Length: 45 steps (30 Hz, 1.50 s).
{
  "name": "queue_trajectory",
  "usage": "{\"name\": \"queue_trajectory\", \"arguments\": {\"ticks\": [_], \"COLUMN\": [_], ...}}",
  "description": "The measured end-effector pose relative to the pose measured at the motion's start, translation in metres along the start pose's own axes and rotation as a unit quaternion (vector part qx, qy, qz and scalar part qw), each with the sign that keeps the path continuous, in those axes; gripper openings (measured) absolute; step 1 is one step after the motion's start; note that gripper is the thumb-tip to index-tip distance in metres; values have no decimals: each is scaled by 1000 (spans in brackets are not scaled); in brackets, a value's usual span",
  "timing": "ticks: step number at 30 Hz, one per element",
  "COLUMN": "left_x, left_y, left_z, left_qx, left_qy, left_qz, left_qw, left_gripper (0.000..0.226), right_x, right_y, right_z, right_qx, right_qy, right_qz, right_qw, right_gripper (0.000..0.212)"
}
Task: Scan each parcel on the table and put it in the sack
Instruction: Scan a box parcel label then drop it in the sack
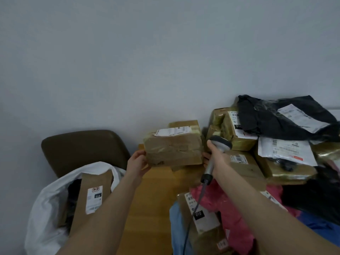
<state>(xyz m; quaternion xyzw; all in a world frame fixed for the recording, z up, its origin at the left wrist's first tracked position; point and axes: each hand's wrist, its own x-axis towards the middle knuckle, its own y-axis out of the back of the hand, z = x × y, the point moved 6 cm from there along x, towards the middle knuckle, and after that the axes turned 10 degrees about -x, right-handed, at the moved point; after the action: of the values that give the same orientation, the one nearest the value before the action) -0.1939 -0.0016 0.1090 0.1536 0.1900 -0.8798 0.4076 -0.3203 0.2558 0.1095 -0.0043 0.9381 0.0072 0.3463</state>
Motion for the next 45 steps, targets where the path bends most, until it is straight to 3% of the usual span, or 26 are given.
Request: {"name": "queue_trajectory", "arguments": {"ticks": [2, 7, 13, 17, 20, 22, 25, 31, 36, 42, 45], "left_x": [-7, -13, -12, 0, 11, 18, 24, 4, -24, -52, -58], "left_y": [-1, 0, 17, 34, 38, 41, 50, 61, 63, 55, 54], "left_z": [7, 29, 50, 57, 62, 65, 67, 52, 24, 1, 0], "left_qx": [-37, -45, -51, -44, -1, 12, 29, 81, 69, 197, 219], "left_qy": [13, 25, 67, 80, 74, 65, 58, 78, 60, 67, 79], "left_qz": [-25, -50, -137, -184, -203, -199, -190, -251, -257, -277, -280], "left_qw": [999, 997, 987, 979, 976, 978, 980, 961, 962, 938, 931], "left_gripper": [16, 49, 44, 28, 50, 57, 52, 45, 41, 44, 51], "right_x": [-12, -38, -61, -76, -88, -94, -105, -119, -118, -124, -128], "right_y": [3, 1, -19, -34, -44, -50, -56, -59, -66, -75, -74], "right_z": [0, -1, 1, 7, 15, 20, 23, 14, 23, 45, 52], "right_qx": [-32, -44, 4, -4, 23, 42, 104, 154, 125, 77, 25], "right_qy": [6, 32, 63, 66, 62, 68, 78, 84, 48, 60, 70], "right_qz": [21, 38, 0, 13, 29, 27, 9, 18, 18, -37, -53], "right_qw": [999, 998, 998, 998, 997, 996, 991, 984, 991, 995, 996], "right_gripper": [82, 88, 65, 69, 81, 78, 60, 57, 74, 49, 55]}}
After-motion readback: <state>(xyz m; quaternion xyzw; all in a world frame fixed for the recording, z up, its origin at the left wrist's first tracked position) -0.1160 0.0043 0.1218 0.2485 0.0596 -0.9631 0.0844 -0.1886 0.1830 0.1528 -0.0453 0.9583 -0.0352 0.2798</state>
